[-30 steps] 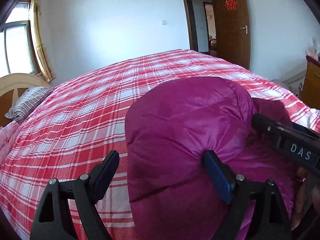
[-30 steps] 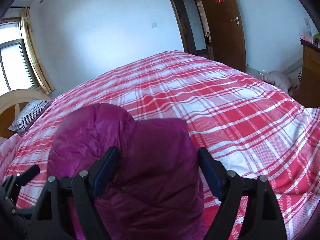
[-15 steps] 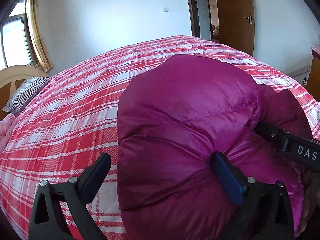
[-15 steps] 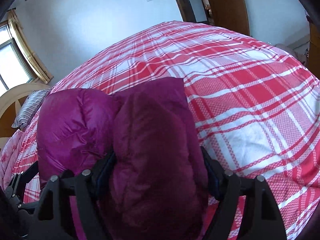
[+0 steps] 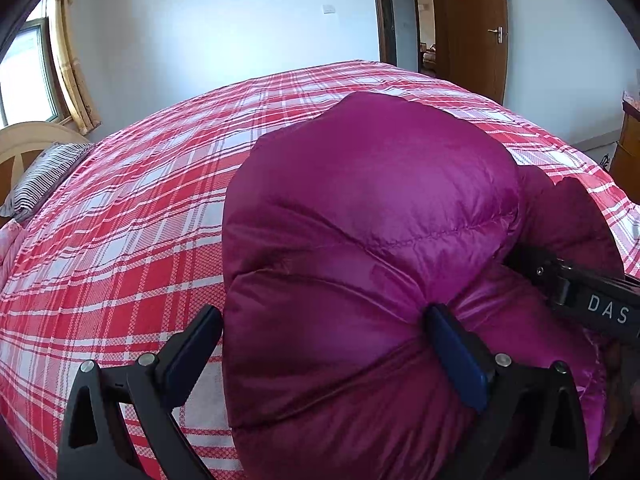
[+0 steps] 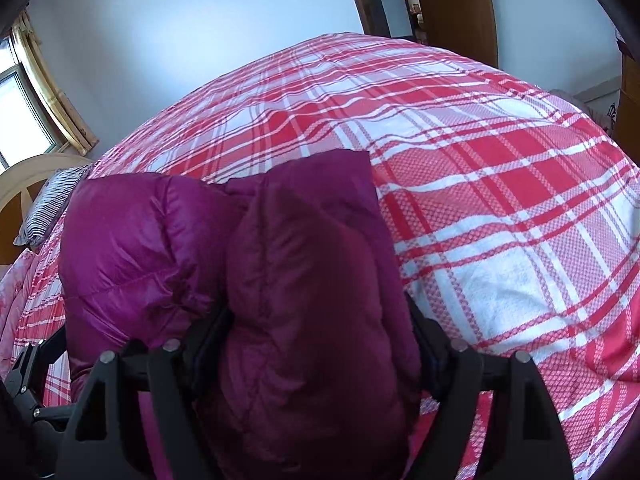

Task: Fold large clothes

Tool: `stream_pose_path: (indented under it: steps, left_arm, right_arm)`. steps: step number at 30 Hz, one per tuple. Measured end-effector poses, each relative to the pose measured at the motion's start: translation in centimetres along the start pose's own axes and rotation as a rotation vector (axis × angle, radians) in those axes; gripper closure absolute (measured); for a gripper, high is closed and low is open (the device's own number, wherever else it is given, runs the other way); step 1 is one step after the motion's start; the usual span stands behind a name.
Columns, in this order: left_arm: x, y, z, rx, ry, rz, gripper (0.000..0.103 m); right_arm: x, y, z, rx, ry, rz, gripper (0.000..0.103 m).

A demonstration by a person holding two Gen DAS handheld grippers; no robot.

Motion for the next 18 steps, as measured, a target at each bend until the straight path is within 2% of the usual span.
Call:
stream_pose_path:
  steps: [8, 13, 18]
  left_arm:
    - [-0.5, -0.2, -0.5, -0.021, 0.022, 0.007, 0.001]
    - [-0.3, 0.2, -2.8, -0.024, -0.037, -0.055, 0.001]
    - [-1.7, 0.2, -3.6, -0.015, -0.014, -0.051, 0.001]
  right_arm:
    - [-0.1, 0.0, 0.0, 0.001, 0.0, 0.008, 0.022]
    - [-0.2, -0.1, 0.1, -0.002, -0.009, 0.002, 0.022]
    - [-0.2, -0.1, 0.1, -0.002, -0.008, 0.005, 0.022]
Point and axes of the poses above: each gripper's, at about its wrist camera, not at the fingertips, and x roughly against the way its jaws point, y to its left, z to its underside, the point moved 7 cm from there along -x, roughly the way its jaws point, and after that the axes turned 6 degrees about -z, right-handed, at the moved point
